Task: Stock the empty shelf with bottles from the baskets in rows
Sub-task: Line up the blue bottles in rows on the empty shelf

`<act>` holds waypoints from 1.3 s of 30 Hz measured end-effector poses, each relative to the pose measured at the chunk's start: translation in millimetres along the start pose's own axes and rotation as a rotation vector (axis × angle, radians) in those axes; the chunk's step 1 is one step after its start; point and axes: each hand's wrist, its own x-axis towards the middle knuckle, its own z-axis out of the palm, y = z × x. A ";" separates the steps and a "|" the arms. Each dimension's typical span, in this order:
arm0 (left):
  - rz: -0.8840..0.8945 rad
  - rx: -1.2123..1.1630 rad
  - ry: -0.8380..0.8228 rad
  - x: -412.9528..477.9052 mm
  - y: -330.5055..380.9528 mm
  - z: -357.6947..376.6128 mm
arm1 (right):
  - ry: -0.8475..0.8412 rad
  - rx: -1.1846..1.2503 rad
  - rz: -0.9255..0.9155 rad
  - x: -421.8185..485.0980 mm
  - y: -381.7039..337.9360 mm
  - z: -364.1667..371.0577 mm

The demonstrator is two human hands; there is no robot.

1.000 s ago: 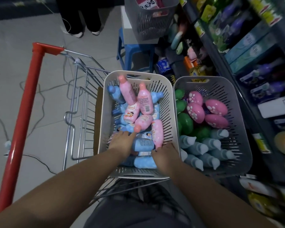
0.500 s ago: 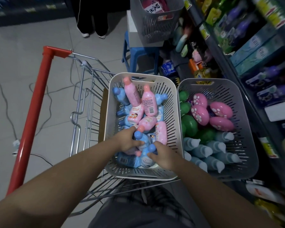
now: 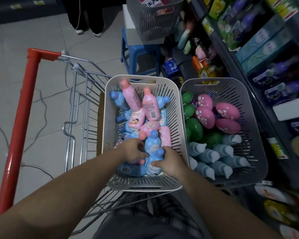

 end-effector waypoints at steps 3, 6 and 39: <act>0.012 -0.348 -0.040 0.4 14.7 18.4 | -0.058 0.132 -0.025 -0.1 1.5 -1.2; -0.036 -0.423 0.098 6.6 23.3 29.8 | -0.102 0.178 -0.037 4.2 -1.2 -0.8; 0.430 -0.862 -0.275 -60.7 166.6 -83.4 | 0.224 1.117 -0.284 -87.8 -117.2 -145.2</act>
